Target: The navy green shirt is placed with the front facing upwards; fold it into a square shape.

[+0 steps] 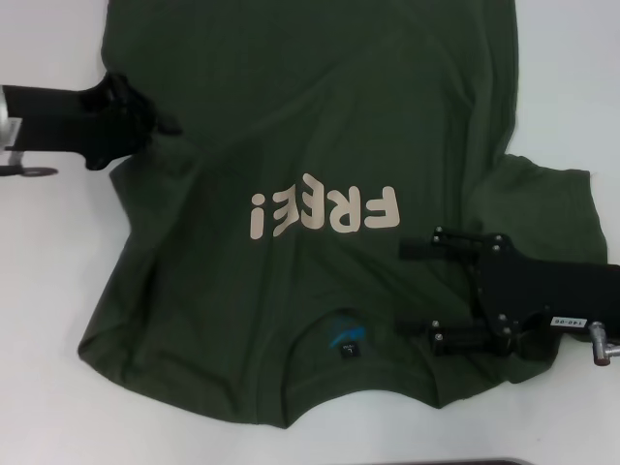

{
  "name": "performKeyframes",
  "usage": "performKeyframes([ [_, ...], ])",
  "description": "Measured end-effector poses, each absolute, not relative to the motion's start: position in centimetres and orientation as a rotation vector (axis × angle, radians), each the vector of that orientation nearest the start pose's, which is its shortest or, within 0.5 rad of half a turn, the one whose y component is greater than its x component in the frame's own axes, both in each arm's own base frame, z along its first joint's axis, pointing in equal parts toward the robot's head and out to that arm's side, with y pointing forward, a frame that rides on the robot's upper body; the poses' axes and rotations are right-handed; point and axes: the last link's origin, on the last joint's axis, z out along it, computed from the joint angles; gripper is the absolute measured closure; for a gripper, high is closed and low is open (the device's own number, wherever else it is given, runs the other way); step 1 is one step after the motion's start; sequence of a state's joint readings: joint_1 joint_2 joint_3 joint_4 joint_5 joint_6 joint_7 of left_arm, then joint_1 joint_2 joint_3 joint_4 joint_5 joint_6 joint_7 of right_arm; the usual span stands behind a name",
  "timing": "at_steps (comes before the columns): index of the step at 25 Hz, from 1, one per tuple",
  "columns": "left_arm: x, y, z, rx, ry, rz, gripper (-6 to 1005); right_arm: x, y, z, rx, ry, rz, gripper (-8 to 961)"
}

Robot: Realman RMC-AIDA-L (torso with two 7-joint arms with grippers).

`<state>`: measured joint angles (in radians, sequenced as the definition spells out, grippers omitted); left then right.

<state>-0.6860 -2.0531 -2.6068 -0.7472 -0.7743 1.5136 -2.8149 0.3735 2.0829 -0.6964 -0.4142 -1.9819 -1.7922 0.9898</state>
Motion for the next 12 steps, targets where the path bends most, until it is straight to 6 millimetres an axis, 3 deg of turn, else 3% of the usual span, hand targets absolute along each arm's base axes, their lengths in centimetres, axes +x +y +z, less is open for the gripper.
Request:
performKeyframes([
  [6, -25.5, 37.4, 0.4, 2.054, 2.396, 0.630, 996, 28.7, 23.4, -3.5, -2.832, 0.489, 1.006, 70],
  [12, -26.8, 37.1, 1.0, 2.104, 2.400, 0.621, 931, 28.8, 23.3, -3.4, -2.831, 0.494, 1.008, 70],
])
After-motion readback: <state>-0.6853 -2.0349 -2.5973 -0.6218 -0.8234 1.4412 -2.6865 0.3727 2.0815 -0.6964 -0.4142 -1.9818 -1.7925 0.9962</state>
